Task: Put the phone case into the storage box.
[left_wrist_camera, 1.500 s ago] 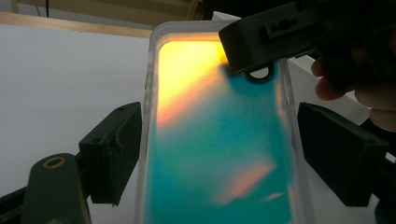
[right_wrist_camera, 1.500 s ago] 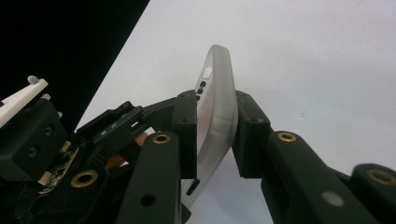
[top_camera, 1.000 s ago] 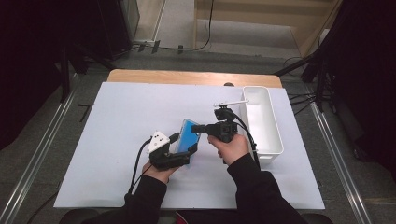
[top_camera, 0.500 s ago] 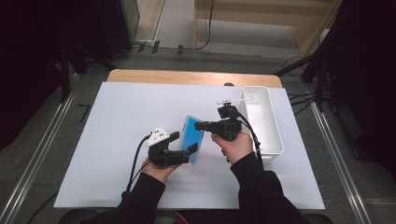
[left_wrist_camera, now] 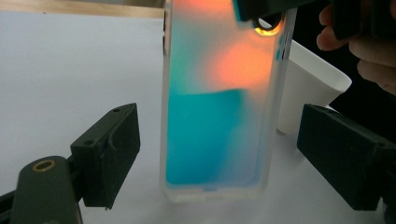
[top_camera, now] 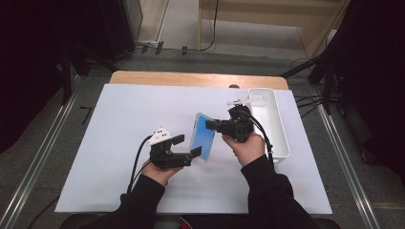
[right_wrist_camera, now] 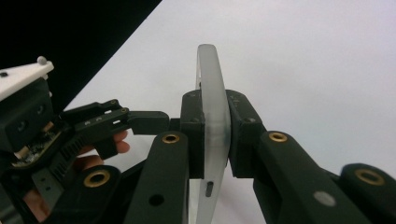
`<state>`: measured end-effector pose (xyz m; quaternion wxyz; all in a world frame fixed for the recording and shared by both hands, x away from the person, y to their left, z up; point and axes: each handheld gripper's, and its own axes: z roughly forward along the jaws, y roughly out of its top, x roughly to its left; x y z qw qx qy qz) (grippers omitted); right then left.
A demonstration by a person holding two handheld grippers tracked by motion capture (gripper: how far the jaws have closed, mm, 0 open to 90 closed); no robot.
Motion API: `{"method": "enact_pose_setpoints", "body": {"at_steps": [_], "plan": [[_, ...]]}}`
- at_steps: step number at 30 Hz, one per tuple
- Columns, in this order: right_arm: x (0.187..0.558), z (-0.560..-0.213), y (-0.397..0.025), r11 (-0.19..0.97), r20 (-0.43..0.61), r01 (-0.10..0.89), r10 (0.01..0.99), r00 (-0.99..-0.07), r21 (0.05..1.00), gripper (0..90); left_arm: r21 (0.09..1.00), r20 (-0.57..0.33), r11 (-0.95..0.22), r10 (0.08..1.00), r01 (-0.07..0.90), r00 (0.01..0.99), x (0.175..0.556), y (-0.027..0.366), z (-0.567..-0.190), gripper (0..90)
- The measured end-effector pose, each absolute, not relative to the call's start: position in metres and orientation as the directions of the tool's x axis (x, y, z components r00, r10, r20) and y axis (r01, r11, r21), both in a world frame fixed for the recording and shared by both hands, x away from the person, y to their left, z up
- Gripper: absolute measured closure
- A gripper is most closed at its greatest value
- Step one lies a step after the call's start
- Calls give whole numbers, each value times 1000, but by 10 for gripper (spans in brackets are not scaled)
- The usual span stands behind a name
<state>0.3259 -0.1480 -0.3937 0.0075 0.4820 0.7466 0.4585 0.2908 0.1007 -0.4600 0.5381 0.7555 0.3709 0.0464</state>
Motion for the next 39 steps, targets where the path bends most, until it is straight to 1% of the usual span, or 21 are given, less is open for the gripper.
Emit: {"method": "enact_pose_setpoints", "body": {"at_steps": [2, 9, 13, 17, 19, 22, 27, 32, 39], "plan": [[325, -393, -149, 127, 409, 695, 728, -550, 708, 771, 839, -318, -172, 615, 516, 722, 291, 101, -459, 129], [323, -393, -151, 162, 357, 646, 721, -594, 746, 771, 816, -338, -206, 588, 540, 735, 296, 104, -457, 129], [322, -392, -154, 179, 340, 617, 703, -625, 766, 771, 817, -329, -227, 573, 531, 751, 297, 106, -454, 130], [321, -389, -158, 195, 328, 599, 687, -649, 776, 771, 808, -360, -228, 540, 543, 761, 299, 109, -453, 133], [321, -389, -160, 205, 317, 581, 673, -668, 788, 770, 799, -364, -253, 519, 546, 773, 299, 111, -452, 148], [321, -386, -165, 220, 318, 568, 645, -695, 793, 771, 797, -338, -295, 507, 528, 793, 299, 111, -450, 148], [321, -382, -168, 272, 287, 532, 606, -742, 802, 771, 796, -366, -282, 479, 535, 797, 300, 115, -446, 147], [320, -381, -170, 306, 270, 494, 554, -788, 814, 771, 801, -353, -298, 465, 519, 812, 301, 117, -443, 147], [321, -382, -173, 324, 288, 481, 494, -820, 814, 771, 799, -365, -308, 433, 516, 824, 302, 120, -442, 159]]}}
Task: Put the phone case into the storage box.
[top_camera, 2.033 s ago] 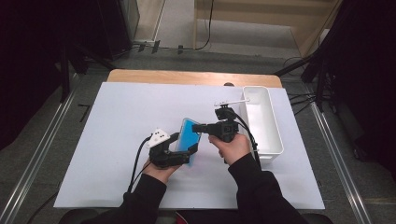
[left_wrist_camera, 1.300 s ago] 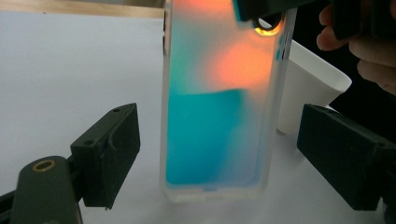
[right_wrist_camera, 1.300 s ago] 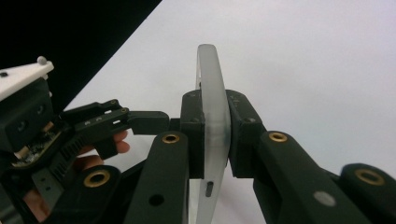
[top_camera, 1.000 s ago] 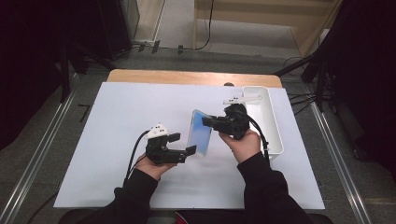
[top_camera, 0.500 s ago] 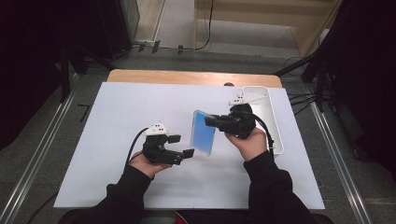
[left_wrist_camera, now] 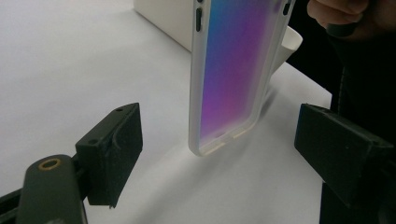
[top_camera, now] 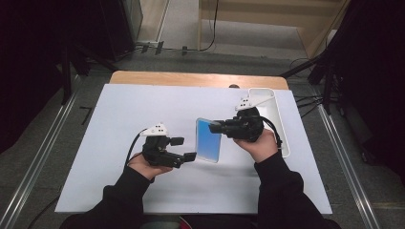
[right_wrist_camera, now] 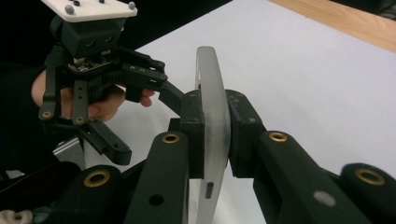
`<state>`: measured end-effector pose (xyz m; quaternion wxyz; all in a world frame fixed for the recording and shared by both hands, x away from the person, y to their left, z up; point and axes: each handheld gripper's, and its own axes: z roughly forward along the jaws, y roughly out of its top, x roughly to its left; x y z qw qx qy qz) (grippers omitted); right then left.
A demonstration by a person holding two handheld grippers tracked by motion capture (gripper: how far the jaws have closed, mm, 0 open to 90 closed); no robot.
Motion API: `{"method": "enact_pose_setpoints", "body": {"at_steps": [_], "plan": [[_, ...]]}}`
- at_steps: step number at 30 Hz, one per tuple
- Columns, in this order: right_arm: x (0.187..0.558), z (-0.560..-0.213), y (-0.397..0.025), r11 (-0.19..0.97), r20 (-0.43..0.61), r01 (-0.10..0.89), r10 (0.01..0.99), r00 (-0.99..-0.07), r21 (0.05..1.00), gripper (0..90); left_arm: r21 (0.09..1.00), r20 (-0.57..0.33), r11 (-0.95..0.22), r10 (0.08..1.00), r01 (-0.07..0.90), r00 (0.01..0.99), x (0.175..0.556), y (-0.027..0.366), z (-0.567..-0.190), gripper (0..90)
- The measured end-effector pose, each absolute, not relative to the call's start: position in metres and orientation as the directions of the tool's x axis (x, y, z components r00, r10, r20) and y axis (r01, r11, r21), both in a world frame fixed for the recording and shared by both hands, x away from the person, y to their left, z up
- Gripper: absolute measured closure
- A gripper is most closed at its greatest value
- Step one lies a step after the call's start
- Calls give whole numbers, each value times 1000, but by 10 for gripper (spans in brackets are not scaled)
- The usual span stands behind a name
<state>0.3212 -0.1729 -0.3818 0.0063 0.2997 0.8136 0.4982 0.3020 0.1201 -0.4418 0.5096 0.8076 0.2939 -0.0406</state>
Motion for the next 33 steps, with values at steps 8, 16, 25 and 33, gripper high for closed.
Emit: {"method": "enact_pose_setpoints", "body": {"at_steps": [8, 16, 25, 33], "plan": [[323, -383, -177, 357, 293, 470, 449, -844, 807, 771, 786, -364, -369, 373, 496, 853, 301, 120, -439, 161], [323, -382, -177, 390, 307, 457, 389, -869, 799, 771, 786, -363, -388, 340, 481, 868, 300, 119, -438, 163], [321, -383, -172, 448, 310, 443, 340, -888, 777, 771, 799, -384, -362, 307, 481, 870, 301, 122, -435, 190], [320, -386, -166, 488, 326, 435, 294, -898, 757, 771, 803, -394, -355, 287, 479, 873, 301, 123, -433, 213]]}}
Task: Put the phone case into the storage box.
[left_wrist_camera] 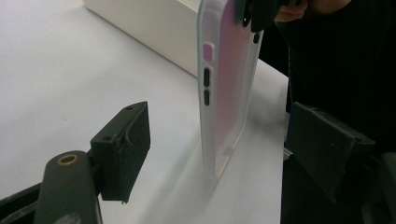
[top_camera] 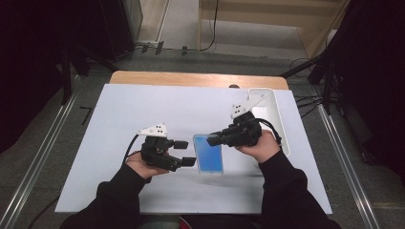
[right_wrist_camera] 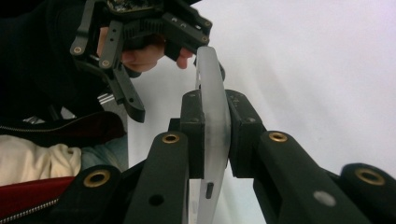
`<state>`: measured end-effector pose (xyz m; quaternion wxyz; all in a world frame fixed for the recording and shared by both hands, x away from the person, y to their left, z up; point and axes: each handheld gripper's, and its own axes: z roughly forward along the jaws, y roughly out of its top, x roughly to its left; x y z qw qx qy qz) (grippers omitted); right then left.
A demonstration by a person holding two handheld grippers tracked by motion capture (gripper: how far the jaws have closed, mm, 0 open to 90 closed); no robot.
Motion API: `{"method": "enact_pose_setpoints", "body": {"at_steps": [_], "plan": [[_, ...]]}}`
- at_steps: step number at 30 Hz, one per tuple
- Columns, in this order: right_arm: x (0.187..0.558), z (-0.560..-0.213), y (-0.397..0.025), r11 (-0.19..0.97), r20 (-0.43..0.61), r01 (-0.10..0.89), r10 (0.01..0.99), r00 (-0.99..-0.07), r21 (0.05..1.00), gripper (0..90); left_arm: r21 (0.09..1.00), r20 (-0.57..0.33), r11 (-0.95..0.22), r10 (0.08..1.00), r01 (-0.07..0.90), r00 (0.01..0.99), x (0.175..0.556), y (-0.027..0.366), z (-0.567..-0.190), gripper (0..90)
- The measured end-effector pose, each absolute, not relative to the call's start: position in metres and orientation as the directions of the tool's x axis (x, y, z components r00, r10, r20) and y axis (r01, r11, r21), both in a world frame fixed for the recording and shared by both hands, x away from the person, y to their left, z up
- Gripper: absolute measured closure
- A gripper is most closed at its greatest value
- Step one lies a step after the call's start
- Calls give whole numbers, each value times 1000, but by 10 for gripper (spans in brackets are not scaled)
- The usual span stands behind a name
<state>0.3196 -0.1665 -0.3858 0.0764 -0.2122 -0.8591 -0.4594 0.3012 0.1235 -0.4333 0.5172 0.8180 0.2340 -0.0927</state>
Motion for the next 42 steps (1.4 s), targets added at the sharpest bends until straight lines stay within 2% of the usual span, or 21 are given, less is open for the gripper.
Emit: {"method": "enact_pose_setpoints", "body": {"at_steps": [23, 31, 42], "plan": [[315, -393, -151, 576, 344, 384, 183, -921, 722, 771, 803, -417, -340, 269, 490, 868, 302, 123, -433, 237], [315, -395, -146, 594, 355, 381, 166, -920, 708, 770, 797, -420, -349, 264, 493, 868, 302, 122, -433, 281], [315, -396, -145, 603, 369, 380, 149, -917, 702, 771, 793, -422, -368, 243, 485, 874, 299, 122, -432, 553]]}}
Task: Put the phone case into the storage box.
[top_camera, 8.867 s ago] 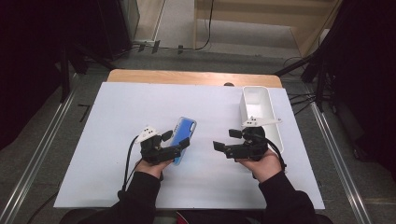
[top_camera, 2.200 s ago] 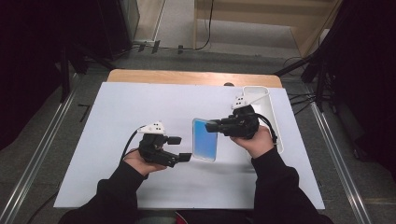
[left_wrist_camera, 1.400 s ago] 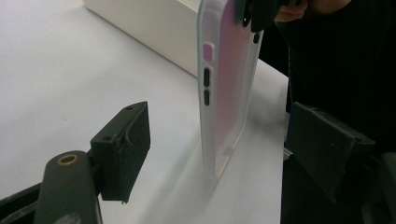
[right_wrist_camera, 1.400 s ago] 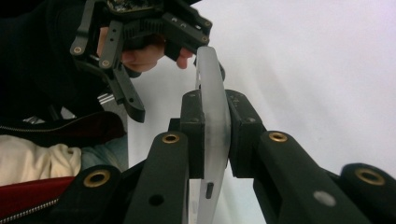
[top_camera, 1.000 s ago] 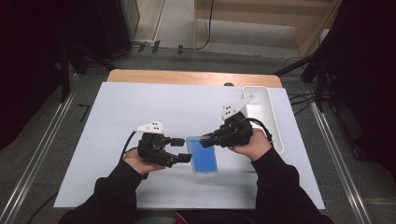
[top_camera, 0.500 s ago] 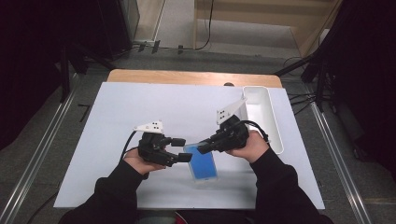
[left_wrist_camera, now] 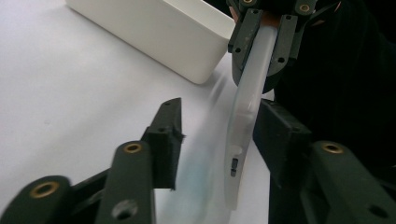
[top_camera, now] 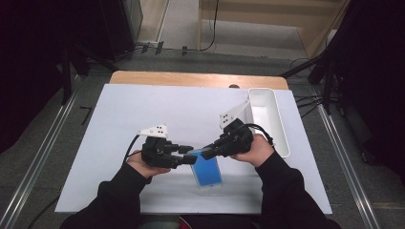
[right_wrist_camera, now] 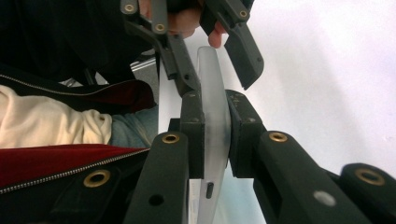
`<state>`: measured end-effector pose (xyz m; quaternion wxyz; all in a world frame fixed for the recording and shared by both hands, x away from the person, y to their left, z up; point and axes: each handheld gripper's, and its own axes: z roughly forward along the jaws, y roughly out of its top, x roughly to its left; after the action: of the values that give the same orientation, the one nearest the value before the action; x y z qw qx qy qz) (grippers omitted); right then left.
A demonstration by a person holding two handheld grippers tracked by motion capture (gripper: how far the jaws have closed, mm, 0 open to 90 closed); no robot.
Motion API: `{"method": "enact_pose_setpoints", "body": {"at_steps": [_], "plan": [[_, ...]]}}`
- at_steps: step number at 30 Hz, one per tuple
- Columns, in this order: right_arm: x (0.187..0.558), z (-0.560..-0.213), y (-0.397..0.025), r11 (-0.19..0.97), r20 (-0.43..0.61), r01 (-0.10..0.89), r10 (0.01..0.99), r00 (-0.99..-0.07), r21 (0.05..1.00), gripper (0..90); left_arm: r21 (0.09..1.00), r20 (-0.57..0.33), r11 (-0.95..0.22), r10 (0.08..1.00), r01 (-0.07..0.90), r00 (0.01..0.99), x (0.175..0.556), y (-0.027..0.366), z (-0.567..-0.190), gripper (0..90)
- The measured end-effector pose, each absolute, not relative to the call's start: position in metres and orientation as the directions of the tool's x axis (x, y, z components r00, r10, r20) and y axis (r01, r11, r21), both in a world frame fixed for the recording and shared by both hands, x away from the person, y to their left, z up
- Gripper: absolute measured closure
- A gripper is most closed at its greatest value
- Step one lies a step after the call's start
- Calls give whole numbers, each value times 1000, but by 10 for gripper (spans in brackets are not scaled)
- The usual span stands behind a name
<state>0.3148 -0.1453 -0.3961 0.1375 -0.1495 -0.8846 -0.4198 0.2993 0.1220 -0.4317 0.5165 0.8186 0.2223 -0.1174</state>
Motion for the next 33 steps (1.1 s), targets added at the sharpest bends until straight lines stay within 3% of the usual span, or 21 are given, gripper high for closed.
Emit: {"method": "enact_pose_setpoints", "body": {"at_steps": [15, 33], "plan": [[317, -399, -145, 600, 406, 411, 153, -901, 687, 770, 779, -446, -382, 221, 498, 867, 300, 120, -428, 780], [321, -399, -150, 566, 453, 466, 175, -874, 680, 740, 754, -489, -373, 230, 540, 842, 303, 119, -420, 796]]}}
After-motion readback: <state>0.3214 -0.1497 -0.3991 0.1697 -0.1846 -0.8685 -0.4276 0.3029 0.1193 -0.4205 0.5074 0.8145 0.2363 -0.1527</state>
